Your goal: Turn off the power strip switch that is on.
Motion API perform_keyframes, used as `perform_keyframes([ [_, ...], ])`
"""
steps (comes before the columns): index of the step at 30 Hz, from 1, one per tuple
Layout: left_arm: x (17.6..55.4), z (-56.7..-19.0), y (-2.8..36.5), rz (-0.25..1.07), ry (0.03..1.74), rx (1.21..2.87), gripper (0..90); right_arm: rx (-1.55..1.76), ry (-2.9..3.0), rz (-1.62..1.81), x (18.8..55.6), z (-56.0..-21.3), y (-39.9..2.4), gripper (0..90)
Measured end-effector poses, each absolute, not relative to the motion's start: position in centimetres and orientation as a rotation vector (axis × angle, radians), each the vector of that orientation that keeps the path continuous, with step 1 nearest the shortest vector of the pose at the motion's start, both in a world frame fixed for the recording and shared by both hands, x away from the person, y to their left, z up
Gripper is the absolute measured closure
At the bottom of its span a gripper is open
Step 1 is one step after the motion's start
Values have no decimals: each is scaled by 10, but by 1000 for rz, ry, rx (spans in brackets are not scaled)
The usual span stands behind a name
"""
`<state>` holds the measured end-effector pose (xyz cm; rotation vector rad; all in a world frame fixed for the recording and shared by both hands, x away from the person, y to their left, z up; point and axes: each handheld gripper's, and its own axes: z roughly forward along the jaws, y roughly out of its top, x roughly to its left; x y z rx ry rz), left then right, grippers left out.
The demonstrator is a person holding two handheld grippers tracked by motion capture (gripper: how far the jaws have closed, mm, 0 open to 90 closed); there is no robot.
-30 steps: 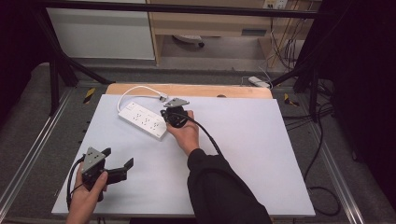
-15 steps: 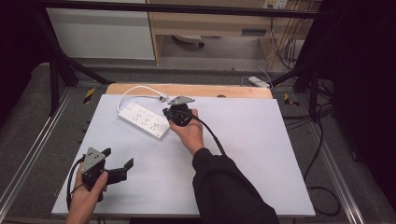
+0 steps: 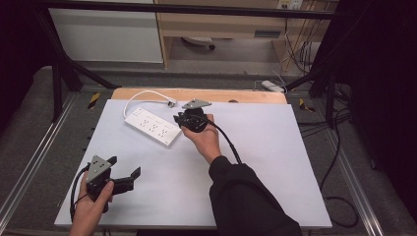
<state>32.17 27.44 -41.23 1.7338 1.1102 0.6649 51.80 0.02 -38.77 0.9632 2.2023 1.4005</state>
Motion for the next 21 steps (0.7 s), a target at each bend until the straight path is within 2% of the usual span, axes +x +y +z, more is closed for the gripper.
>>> perform_keyframes([
  [8, 322, -413, 275, 666, 1113, 1732, 53, 991, 2187, 1426, 514, -383, -4, 592],
  [12, 322, -413, 275, 665, 1113, 1734, 53, 1024, 2181, 1426, 514, -378, -6, 464],
  [16, 322, -413, 275, 663, 1113, 1735, 53, 1048, 2177, 1425, 514, -375, -10, 378],
  [21, 322, -413, 275, 663, 1113, 1737, 53, 1074, 2195, 1437, 513, -371, -16, 310],
])
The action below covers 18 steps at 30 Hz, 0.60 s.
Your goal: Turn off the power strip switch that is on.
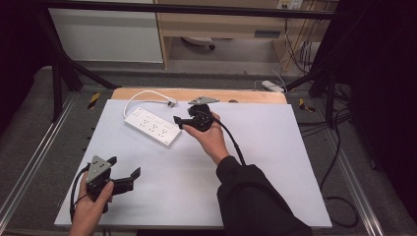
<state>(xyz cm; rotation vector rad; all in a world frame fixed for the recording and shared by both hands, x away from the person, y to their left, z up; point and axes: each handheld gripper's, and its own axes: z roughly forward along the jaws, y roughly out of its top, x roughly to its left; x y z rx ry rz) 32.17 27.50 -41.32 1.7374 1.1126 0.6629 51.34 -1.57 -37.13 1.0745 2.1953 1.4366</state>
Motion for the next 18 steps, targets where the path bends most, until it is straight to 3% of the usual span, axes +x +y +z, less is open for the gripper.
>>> perform_keyframes([
  [8, 322, -413, 275, 663, 1113, 1741, 53, 1096, 2183, 1416, 511, -365, -22, 155],
  [18, 322, -415, 274, 661, 1115, 1752, 53, 1115, 2177, 1409, 507, -355, -34, 65],
])
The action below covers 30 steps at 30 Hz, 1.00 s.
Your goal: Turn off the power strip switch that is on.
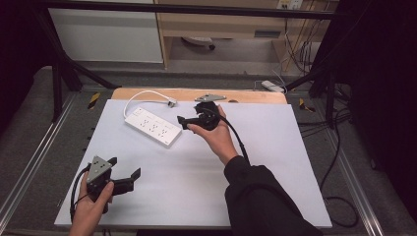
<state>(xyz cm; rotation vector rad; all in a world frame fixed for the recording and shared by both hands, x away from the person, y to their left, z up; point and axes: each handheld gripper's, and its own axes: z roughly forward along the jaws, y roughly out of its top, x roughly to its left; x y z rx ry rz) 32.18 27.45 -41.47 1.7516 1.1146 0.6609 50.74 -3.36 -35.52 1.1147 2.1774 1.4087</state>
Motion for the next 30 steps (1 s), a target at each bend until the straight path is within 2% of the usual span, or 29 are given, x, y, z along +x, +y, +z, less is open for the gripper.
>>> perform_keyframes([
  [11, 321, -415, 275, 657, 1118, 1755, 53, 1084, 2173, 1389, 495, -347, -60, 57],
  [30, 320, -416, 276, 667, 1119, 1757, 53, 1093, 2065, 1423, 456, -340, -145, 67],
])
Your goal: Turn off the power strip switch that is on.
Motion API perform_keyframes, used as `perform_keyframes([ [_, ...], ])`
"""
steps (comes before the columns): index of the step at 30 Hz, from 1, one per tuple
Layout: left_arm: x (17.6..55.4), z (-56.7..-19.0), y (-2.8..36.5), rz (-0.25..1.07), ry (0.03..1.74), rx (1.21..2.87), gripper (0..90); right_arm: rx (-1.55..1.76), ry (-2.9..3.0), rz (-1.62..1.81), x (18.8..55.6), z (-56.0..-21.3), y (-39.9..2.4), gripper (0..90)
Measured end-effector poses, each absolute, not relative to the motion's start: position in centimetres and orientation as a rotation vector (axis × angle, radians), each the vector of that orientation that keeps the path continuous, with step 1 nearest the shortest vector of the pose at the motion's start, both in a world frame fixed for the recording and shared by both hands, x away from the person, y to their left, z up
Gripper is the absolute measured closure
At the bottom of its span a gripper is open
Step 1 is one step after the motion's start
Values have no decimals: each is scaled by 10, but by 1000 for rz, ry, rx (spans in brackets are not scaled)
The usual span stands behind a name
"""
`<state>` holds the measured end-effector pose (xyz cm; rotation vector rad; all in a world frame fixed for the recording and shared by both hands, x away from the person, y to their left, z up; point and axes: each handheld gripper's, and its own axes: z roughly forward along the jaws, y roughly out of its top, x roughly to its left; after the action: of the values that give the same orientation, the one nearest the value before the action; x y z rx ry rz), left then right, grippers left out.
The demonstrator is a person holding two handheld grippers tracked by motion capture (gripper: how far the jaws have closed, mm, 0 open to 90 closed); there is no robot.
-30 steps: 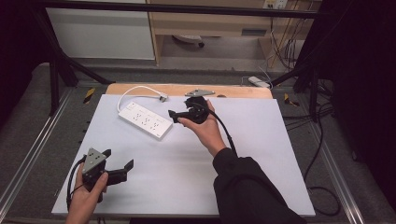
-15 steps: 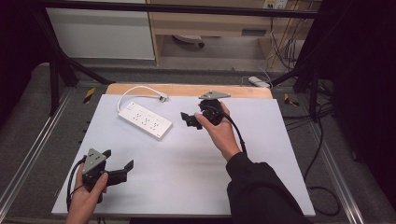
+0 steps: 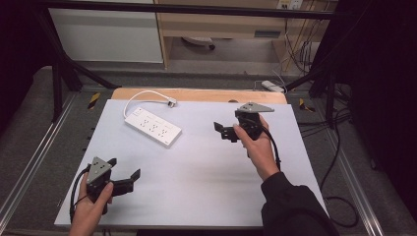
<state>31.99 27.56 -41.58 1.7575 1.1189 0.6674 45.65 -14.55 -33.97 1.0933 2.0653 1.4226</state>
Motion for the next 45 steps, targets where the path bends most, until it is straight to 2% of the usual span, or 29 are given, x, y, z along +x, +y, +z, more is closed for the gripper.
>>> perform_keyframes([
  [24, 319, -416, 276, 663, 1128, 1750, 53, 1107, 1824, 1466, 416, -344, -233, 49],
  [45, 316, -413, 279, 674, 1139, 1704, 53, 1174, 1733, 1435, 379, -380, -287, 30],
])
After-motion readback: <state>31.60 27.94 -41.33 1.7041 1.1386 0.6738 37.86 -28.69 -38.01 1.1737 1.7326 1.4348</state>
